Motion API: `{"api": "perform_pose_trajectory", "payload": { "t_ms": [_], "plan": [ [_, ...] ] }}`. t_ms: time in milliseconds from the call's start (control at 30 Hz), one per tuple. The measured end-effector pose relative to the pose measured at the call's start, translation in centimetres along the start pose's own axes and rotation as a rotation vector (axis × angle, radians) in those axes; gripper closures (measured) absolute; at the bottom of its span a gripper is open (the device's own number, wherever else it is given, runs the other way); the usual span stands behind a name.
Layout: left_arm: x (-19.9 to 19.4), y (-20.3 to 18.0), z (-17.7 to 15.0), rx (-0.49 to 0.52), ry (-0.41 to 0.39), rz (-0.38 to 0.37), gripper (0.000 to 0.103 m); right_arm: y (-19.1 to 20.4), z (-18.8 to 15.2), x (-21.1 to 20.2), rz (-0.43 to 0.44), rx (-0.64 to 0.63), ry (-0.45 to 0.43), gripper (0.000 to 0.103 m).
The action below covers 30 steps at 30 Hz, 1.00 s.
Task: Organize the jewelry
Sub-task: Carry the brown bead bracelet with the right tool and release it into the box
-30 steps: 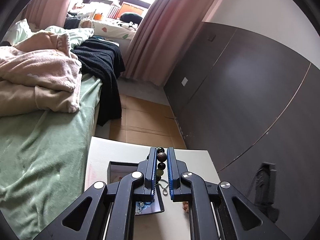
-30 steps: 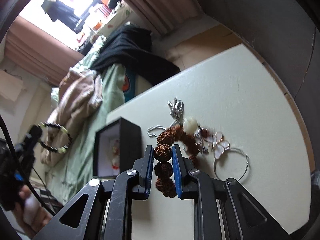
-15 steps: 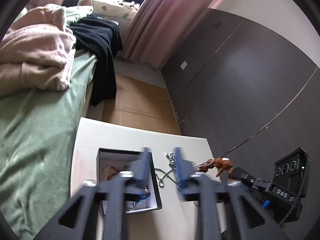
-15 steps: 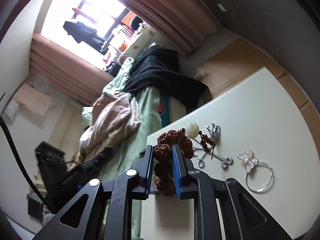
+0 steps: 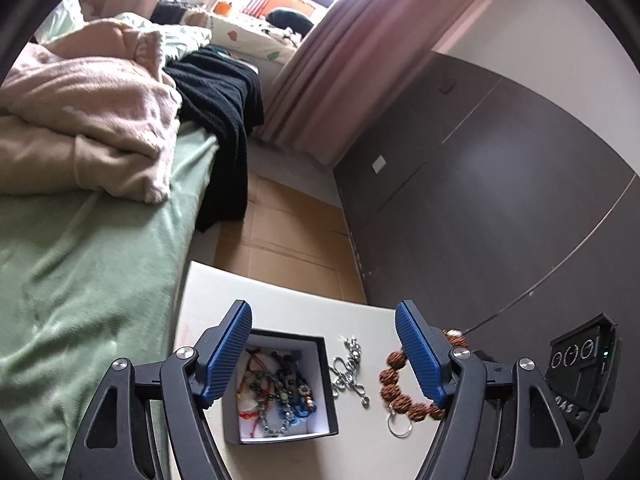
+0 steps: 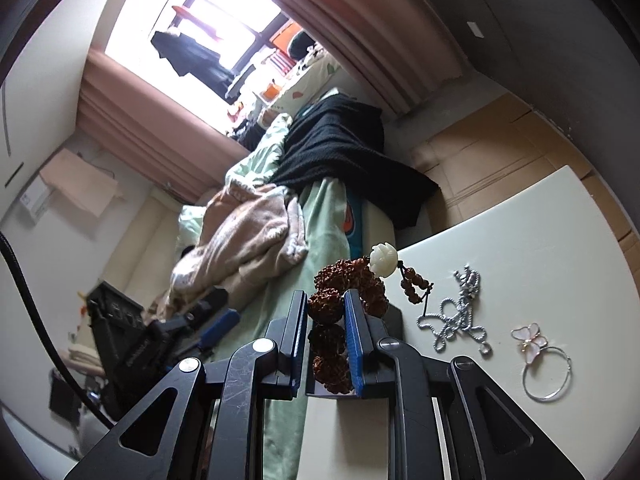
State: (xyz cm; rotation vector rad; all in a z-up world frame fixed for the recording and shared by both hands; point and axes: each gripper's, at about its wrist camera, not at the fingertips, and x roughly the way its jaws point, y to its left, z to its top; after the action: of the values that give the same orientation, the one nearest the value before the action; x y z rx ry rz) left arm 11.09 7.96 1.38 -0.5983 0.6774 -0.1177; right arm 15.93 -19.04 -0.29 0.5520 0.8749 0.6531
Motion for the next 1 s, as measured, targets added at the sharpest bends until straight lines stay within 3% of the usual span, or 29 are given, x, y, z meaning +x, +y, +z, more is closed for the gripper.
{"api": "perform_pose_trajectory", "payload": {
  "t_ms": [200,367,467,533,567,767,900,1000],
  "plan": [
    [-1.8,1.3,0.8,-0.015,-0.041,0.02,0.028,1.4,-0.7,3.0,-0.024,-0.033,0.061,0.083],
    [-2.6,2.6,1.1,-0.048,-0.055,0.038,0.028,2.2,-1.2,5.2,-0.104,-0.079,0.078,0.083],
    [-2.7,3.0,1.1,-0.058,-0.056,0.057,0.024,2.4,-1.6,6.6,-0.057,-0.094,0.091,0.08],
    [-2.5,3.1,1.0,-0.061,-0.054,0.063,0.023,1.7,-2.0,8.0,0.052,-0.04,0.149,0.055],
    [-2.4,3.1,0.9,-0.06,-0.053,0.068,0.023,1.5,-2.1,8.2,0.05,-0.027,0.157,0.051],
    [-1.4,2.2,0.3,-0.033,-0.029,0.075,0.023,-0.8,-1.5,4.7,-0.002,-0.004,0.103,0.048],
    [-0.5,0.8,-0.3,0.007,-0.013,0.075,0.023,-2.7,-1.0,1.5,-0.062,0.032,0.052,0.023],
    [0.4,-0.4,-0.9,0.041,0.007,0.079,0.023,-4.1,-0.6,-0.2,-0.097,0.055,0.042,0.023]
  ]
}}
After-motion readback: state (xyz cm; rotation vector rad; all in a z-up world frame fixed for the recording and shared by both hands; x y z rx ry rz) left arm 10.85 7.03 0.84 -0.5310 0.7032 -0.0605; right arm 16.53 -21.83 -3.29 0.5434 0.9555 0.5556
